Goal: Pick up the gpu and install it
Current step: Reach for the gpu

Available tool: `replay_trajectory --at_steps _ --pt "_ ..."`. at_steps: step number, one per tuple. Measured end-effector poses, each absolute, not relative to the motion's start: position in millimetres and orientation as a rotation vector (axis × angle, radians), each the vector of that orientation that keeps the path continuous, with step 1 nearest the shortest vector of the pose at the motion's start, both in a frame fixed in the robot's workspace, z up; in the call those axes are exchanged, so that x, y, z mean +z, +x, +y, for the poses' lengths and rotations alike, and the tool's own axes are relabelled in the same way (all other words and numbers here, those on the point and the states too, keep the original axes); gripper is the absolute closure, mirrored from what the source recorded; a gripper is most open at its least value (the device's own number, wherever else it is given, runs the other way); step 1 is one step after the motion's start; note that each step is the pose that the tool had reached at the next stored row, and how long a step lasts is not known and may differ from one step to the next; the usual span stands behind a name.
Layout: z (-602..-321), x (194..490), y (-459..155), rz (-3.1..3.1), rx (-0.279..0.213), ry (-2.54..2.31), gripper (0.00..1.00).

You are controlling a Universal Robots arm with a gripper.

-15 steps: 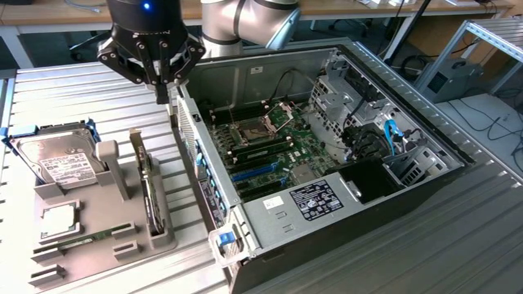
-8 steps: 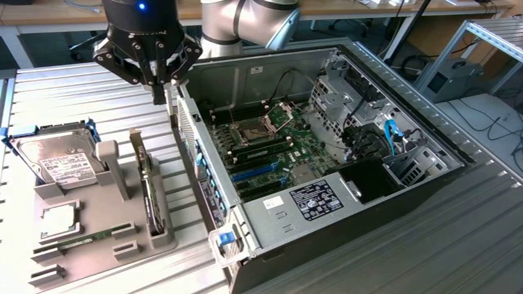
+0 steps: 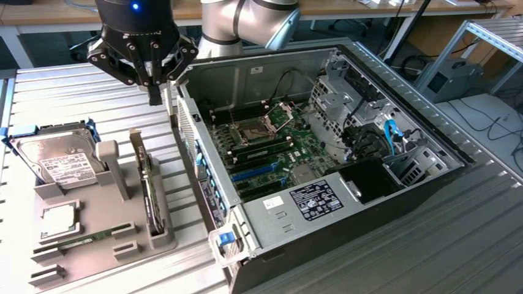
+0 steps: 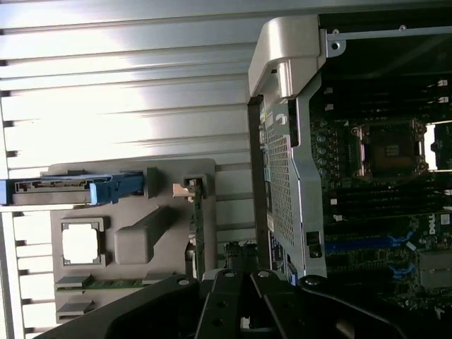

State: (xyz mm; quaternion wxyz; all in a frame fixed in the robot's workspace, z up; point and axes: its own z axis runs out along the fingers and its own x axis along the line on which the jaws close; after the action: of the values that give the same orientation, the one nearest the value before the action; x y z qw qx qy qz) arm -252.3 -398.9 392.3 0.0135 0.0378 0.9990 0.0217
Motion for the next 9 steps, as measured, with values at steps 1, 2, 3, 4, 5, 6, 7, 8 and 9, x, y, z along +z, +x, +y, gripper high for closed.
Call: replay_trajectory --at_steps 1,2,3,4,5,6,7,8,9 --pt "-398.9 392.3 -252.8 3.112 0.068 0.118 0.89" --pt "-398.9 392.2 -253.5 3.112 0.068 0.118 0.89" --pt "-398.9 392.2 -254.2 3.112 0.068 0.118 0.89" --pt "-398.9 392.2 -254.7 3.112 0.068 0.118 0.89" --pt "-398.9 392.2 -255.2 3.112 0.068 0.118 0.89" --pt "-398.9 392.2 -255.8 3.112 0.068 0.118 0.89" --pt "-398.9 392.2 -256.3 3.112 0.068 0.118 0.89" --pt "-398.9 392.2 -256.9 3.112 0.068 0.118 0.89" --pt "-398.9 392.2 -257.4 3.112 0.068 0.118 0.89"
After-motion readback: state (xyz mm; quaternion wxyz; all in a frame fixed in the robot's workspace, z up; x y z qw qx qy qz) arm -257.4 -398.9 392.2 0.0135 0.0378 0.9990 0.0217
